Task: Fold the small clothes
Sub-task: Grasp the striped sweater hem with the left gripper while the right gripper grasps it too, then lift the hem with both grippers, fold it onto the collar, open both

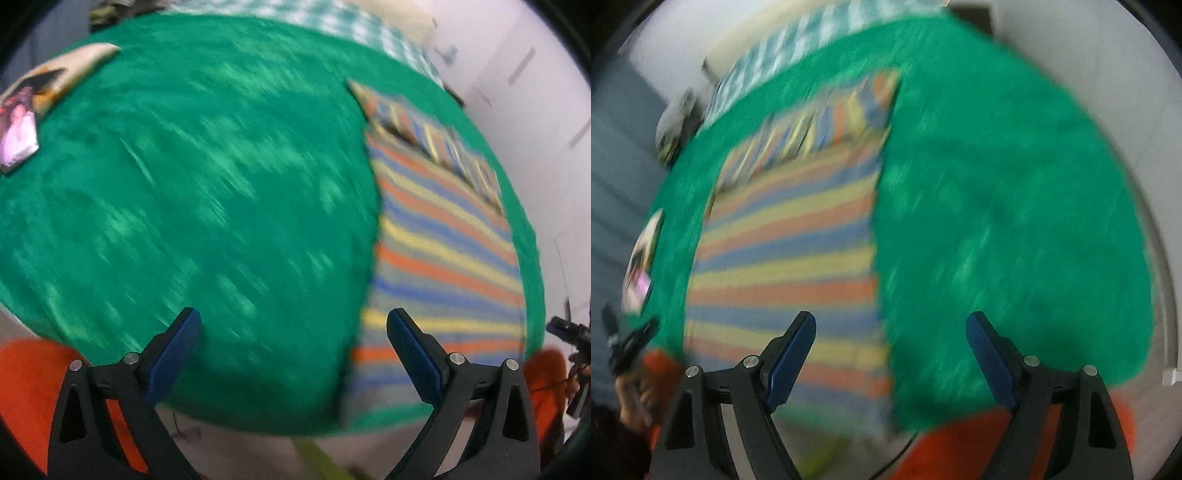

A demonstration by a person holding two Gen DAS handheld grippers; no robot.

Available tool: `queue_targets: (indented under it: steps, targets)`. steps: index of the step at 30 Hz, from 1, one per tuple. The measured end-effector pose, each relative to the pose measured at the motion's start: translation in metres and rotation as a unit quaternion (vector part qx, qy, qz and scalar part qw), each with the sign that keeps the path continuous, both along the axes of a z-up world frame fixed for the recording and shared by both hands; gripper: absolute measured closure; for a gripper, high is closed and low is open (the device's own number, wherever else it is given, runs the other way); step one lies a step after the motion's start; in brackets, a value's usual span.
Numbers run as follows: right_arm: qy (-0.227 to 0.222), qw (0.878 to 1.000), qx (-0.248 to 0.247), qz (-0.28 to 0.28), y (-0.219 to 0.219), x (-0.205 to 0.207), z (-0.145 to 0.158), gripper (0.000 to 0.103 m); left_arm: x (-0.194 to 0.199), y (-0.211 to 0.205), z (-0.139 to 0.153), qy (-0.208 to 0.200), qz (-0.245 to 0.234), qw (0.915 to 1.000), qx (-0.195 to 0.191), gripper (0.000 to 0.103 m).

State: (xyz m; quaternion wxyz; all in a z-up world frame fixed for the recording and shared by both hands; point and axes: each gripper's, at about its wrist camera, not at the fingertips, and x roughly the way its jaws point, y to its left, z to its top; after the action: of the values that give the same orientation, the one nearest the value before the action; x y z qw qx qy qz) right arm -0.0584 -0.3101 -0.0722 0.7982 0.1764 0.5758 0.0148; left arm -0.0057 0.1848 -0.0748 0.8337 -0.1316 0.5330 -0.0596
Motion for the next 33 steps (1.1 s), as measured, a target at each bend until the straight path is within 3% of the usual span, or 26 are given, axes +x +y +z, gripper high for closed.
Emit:
queue_targets:
  steps: [3, 4, 5, 7, 8, 9, 10, 11, 12, 15, 19, 21, 24, 26, 27, 28, 29, 30, 31, 32, 33]
  targets:
    - [0.063, 0.997, 0.012, 0.039, 0.026, -0.01, -0.024, 0.02, 0.002, -0.029, -0.02, 0.036, -0.047, 0.9981, 0.015, 0.011]
    - [0.092, 0.994, 0.003, 0.051, 0.034, -0.01, -0.034, 0.02, 0.002, -0.036, -0.024, 0.048, -0.061, 0.9967, 0.022, 0.023]
    - [0.112, 0.992, -0.007, 0.058, 0.039, -0.01, -0.042, 0.02, 0.002, -0.043, -0.03, 0.061, -0.075, 0.9949, 0.03, 0.029]
    - [0.155, 0.984, -0.032, 0.077, 0.05, -0.007, -0.061, 0.02, 0.001, -0.056, -0.034, 0.07, -0.102, 0.9909, 0.054, 0.03]
    - [0.171, 0.981, -0.035, 0.088, 0.054, -0.006, -0.068, 0.021, 0.001, -0.061, -0.034, 0.07, -0.116, 0.9884, 0.069, 0.043]
    - [0.181, 0.977, -0.032, 0.105, 0.06, -0.005, -0.076, 0.032, 0.0, -0.065, -0.035, 0.072, -0.125, 0.9864, 0.078, 0.057]
    - [0.185, 0.976, -0.028, 0.112, 0.062, -0.005, -0.08, 0.047, 0.0, -0.068, -0.036, 0.079, -0.135, 0.984, 0.086, 0.098]
    - [0.188, 0.976, -0.03, 0.108, 0.062, -0.005, -0.082, 0.093, 0.001, -0.069, -0.036, 0.086, -0.137, 0.9828, 0.089, 0.099]
    - [0.189, 0.976, -0.025, 0.102, 0.059, -0.005, -0.081, 0.098, 0.002, -0.066, -0.034, 0.087, -0.133, 0.9837, 0.085, 0.1]
    - [0.174, 0.979, -0.007, 0.106, 0.055, -0.009, -0.062, 0.098, 0.01, -0.049, -0.018, 0.093, -0.123, 0.9874, 0.034, 0.1]
    - [0.148, 0.982, 0.076, 0.094, 0.038, 0.0, -0.029, 0.098, 0.051, -0.024, 0.022, 0.098, -0.122, 0.9865, -0.05, 0.1]
    - [0.119, 0.983, 0.111, 0.081, 0.027, 0.02, -0.01, 0.098, 0.089, -0.019, 0.048, 0.082, -0.122, 0.9867, -0.069, 0.1]
    - [0.067, 0.985, 0.152, 0.045, 0.004, 0.071, 0.014, 0.098, 0.18, -0.018, 0.089, 0.04, -0.105, 0.9905, -0.079, 0.1]
    - [0.021, 0.987, 0.156, 0.015, -0.015, 0.128, 0.026, 0.098, 0.244, -0.029, 0.106, 0.0, -0.081, 0.9941, -0.073, 0.097]
    - [0.001, 0.986, 0.165, 0.001, -0.023, 0.156, 0.028, 0.098, 0.287, -0.035, 0.111, -0.02, -0.076, 0.9951, -0.06, 0.093]
    - [-0.029, 0.984, 0.177, -0.014, -0.03, 0.188, 0.028, 0.096, 0.313, -0.042, 0.108, -0.022, -0.073, 0.9959, -0.049, 0.071]
    - [-0.057, 0.983, 0.171, -0.028, -0.035, 0.217, 0.025, 0.091, 0.341, -0.043, 0.101, -0.015, -0.056, 0.9979, -0.03, 0.041]
    - [-0.072, 0.983, 0.158, -0.051, -0.034, 0.236, 0.02, 0.067, 0.356, -0.045, 0.093, -0.006, -0.026, 0.9995, -0.015, 0.035]
    - [-0.085, 0.983, 0.14, -0.083, -0.037, 0.249, 0.012, 0.051, 0.368, -0.037, 0.084, 0.004, 0.011, 0.9999, -0.012, 0.034]
    - [-0.087, 0.984, 0.127, -0.094, -0.038, 0.253, 0.005, 0.04, 0.369, -0.035, 0.079, 0.009, 0.016, 0.9996, -0.023, 0.034]
    - [-0.088, 0.985, 0.112, -0.098, -0.037, 0.255, 0.0, 0.04, 0.368, -0.03, 0.074, 0.008, 0.016, 0.9992, -0.036, 0.034]
